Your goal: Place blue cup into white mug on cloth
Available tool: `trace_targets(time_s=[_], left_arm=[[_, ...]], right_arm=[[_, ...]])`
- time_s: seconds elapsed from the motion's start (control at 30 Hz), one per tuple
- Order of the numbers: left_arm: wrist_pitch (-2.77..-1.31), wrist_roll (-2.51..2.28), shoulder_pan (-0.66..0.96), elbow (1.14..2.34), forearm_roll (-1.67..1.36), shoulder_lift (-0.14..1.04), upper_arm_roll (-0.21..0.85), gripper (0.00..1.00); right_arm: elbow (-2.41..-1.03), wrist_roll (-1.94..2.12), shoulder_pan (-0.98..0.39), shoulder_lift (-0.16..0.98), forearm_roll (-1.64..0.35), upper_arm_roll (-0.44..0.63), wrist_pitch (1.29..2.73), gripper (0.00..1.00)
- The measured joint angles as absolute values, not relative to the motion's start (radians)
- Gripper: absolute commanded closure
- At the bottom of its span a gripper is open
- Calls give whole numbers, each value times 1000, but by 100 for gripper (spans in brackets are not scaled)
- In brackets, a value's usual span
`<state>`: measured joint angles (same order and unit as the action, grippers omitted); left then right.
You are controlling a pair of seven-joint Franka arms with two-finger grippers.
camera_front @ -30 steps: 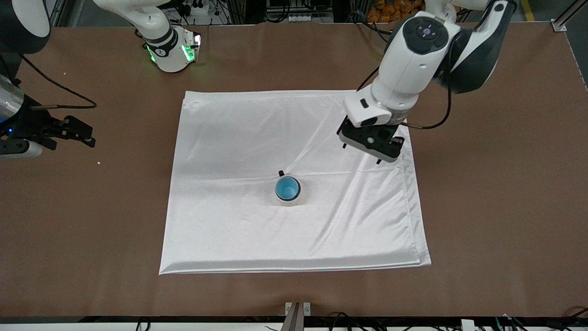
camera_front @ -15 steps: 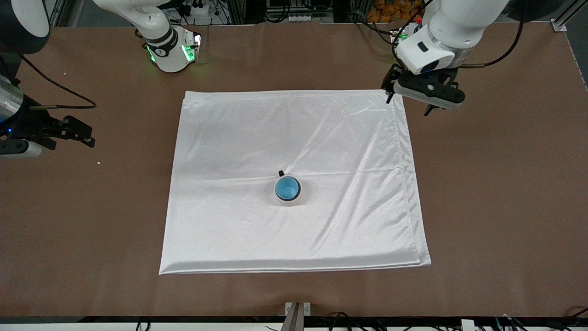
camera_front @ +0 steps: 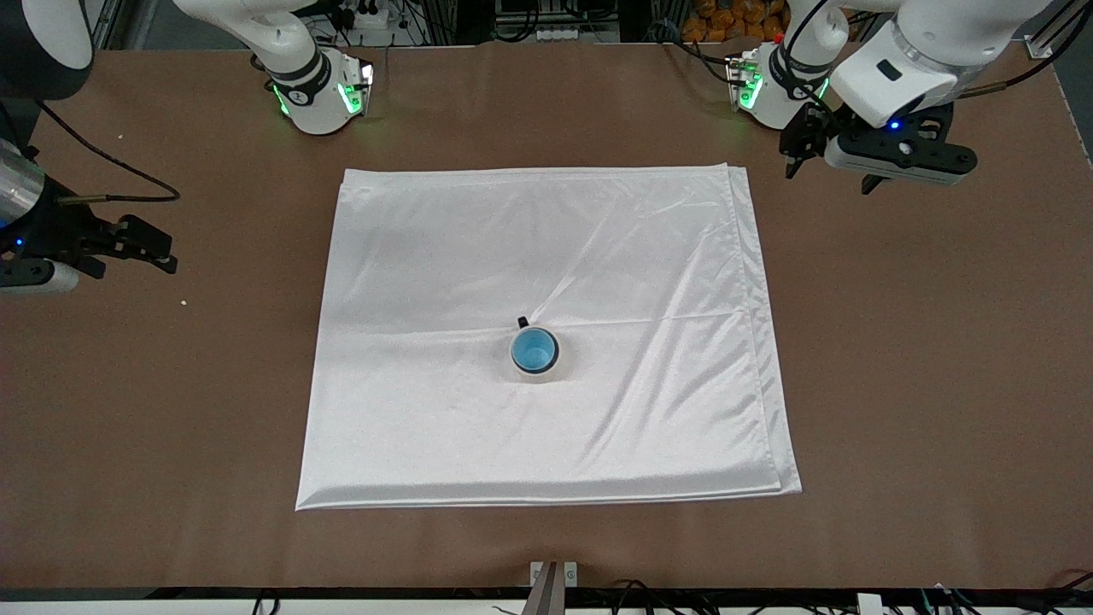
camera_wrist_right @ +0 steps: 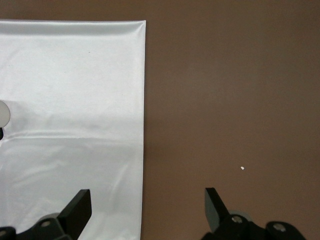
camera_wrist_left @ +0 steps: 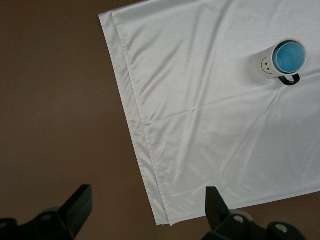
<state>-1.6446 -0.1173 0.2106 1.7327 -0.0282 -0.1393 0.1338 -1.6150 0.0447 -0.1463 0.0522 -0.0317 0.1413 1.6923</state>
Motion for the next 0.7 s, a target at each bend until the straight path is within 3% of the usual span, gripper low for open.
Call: trace_targets(time_s=[0.7], left_arm=[[-1617,-117,122,1702,-28,-96,118,0]], right_arm=[[-1616,45,-147,52,-32,141,1692,0]])
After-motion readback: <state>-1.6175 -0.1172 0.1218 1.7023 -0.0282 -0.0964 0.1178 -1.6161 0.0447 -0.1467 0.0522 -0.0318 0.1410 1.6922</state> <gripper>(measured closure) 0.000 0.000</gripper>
